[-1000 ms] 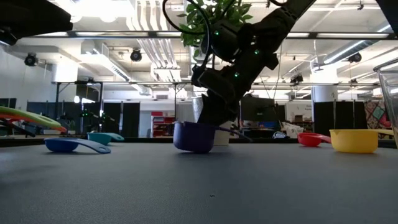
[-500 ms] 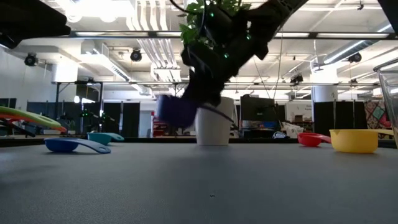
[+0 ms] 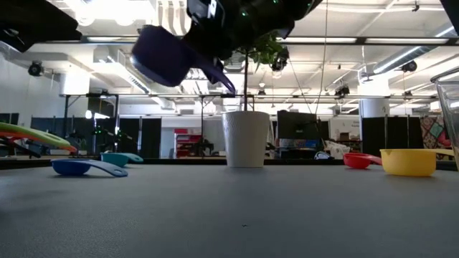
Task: Nest measuring cups in basket
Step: Stack the violet measuring cup on top of the green measuring cup
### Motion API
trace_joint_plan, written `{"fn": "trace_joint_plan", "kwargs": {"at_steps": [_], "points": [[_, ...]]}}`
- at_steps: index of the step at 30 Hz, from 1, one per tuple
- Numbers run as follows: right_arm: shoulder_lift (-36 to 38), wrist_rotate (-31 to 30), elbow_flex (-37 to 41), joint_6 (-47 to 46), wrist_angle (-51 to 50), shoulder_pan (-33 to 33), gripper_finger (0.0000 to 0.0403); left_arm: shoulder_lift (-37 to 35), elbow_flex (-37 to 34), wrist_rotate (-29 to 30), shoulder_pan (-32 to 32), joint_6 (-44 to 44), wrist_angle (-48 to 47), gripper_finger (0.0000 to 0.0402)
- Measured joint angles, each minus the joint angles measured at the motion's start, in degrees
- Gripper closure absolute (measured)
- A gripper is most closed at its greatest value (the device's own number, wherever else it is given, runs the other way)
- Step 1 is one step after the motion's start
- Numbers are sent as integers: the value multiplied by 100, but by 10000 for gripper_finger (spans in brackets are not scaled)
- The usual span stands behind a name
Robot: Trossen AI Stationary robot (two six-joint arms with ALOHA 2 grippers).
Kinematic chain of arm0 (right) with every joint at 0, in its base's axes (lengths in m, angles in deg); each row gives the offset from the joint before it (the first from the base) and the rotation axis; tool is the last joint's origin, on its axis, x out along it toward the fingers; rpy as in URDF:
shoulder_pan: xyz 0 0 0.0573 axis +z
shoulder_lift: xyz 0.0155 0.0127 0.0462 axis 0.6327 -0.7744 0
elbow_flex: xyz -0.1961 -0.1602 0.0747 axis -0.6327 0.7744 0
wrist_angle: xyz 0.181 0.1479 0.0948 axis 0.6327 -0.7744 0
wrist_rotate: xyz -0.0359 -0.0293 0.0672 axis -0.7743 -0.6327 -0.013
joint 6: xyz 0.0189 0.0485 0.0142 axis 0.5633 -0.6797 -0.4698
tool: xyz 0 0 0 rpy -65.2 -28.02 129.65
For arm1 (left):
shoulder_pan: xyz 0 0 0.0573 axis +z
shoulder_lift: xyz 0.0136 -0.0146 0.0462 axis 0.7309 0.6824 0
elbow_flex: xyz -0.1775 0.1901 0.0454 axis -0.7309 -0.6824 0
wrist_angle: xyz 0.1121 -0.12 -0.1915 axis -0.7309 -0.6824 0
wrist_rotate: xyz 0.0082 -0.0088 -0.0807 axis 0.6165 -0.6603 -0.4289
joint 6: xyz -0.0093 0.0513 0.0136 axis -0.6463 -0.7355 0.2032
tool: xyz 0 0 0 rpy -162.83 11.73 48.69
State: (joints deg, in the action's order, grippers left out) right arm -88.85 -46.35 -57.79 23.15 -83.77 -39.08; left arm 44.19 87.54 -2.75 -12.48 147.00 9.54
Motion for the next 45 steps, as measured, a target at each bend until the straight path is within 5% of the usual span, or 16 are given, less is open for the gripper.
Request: {"fn": "trace_joint_plan", "kwargs": {"at_steps": [7, 13, 27, 45], "points": [[-365, -135, -289, 13, -12, 45, 395, -415, -102, -445, 32, 246, 57, 263], [-606, -1054, -418, 67, -40, 45, 395, -332, -86, -366, 137, 242, 69, 253], [-742, -2392, -538, 372, 102, 43, 395, -179, -106, -633, 1069, 1143, 94, 145], [-742, -2920, -538, 816, 336, 43, 395, 505, -37, -605, 1768, 1105, 605, 162]]}}
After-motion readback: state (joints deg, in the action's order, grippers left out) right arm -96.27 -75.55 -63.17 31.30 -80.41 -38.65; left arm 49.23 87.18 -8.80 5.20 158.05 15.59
